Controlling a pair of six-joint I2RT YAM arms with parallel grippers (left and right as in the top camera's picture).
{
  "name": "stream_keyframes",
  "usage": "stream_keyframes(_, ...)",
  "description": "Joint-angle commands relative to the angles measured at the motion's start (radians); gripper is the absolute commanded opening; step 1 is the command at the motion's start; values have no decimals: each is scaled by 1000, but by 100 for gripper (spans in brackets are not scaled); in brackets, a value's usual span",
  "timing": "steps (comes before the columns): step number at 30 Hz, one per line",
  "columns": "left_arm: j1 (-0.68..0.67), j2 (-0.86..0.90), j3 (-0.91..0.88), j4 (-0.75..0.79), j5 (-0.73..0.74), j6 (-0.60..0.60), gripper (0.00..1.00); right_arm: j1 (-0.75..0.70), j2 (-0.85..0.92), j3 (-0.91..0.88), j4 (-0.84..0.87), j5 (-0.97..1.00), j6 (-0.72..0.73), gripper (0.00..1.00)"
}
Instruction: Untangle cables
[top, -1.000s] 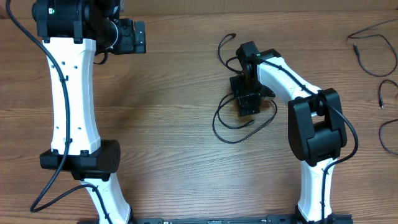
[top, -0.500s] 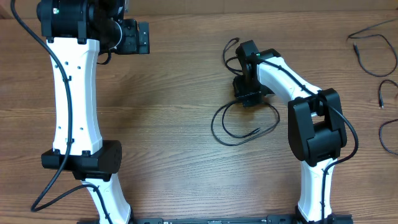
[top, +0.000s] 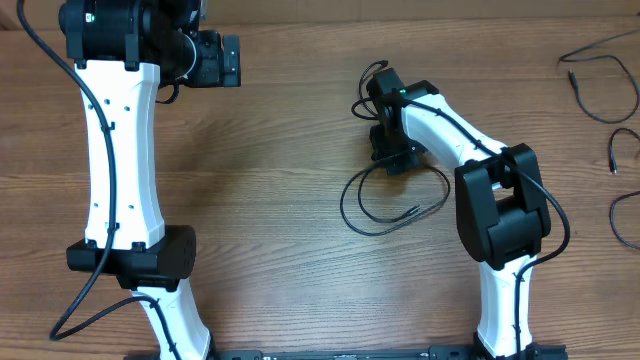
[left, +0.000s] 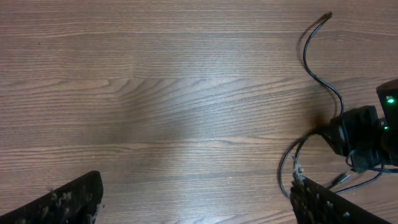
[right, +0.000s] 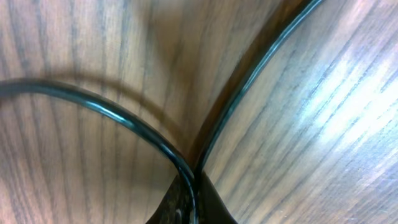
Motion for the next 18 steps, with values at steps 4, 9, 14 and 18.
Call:
stream_keyframes(4, -5, -10, 16, -2, 5, 30, 96, -6, 117, 6, -222, 194, 58, 4)
stream_keyframes(9, -5, -10, 16, -2, 7, 29, 96, -6, 117, 129, -364, 253, 59, 4)
stream_keyframes(14, -5, -10, 16, -2, 8, 29, 96, 5, 116, 315, -527, 314, 59, 4)
stream_keyframes(18, -8, -10, 16, -2, 7, 29, 96, 12, 116, 480, -628, 364, 3, 4)
